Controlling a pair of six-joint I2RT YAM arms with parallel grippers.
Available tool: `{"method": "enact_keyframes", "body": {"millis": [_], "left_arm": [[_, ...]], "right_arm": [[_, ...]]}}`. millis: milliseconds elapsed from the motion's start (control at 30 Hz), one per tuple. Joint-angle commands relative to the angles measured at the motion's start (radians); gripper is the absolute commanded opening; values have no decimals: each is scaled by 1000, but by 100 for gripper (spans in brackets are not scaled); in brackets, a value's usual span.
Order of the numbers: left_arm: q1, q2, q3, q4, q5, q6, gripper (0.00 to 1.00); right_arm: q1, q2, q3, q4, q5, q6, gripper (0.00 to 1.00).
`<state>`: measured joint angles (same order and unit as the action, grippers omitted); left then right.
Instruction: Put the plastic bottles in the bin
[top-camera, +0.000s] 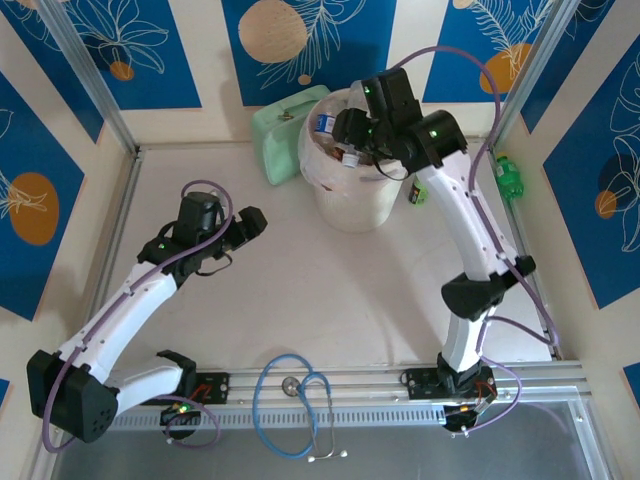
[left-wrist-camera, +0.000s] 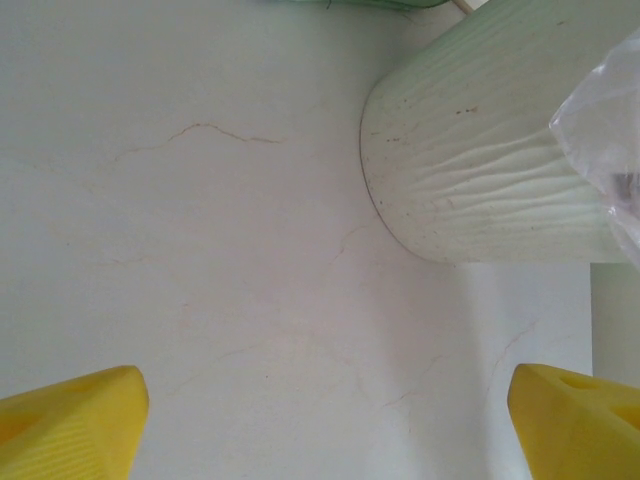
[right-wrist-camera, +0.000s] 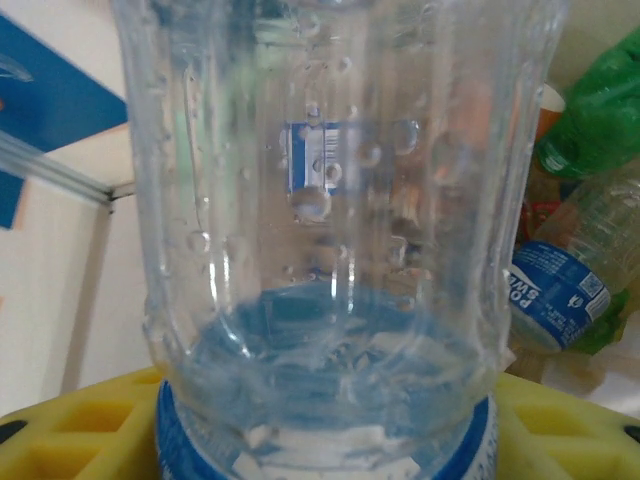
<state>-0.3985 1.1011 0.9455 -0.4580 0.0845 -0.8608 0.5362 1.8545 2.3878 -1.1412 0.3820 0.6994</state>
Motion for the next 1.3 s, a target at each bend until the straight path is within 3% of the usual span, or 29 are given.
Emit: {"method": "enact_keyframes", "body": {"millis": [0, 267, 667, 767, 933, 1267], "left_arm": [[4, -8, 27, -4, 15, 27, 93], [3, 11, 21, 5, 24, 22, 92], [0, 14, 2, 17, 31, 9, 92], [1, 10, -1, 16, 32, 9, 92], [1, 11, 3, 14, 29, 13, 92], [1, 17, 31, 18, 18, 38, 94]], "right_arm": [[-47, 34, 6, -7, -87, 69, 47], [-126, 39, -64, 94, -189, 201, 48], [-163, 69, -26, 106, -210, 266, 53], [-162, 66, -44, 98, -203, 269, 71], [-157, 0, -127, 135, -160, 254, 84], [-125, -155, -201, 107, -53, 134, 87]]}}
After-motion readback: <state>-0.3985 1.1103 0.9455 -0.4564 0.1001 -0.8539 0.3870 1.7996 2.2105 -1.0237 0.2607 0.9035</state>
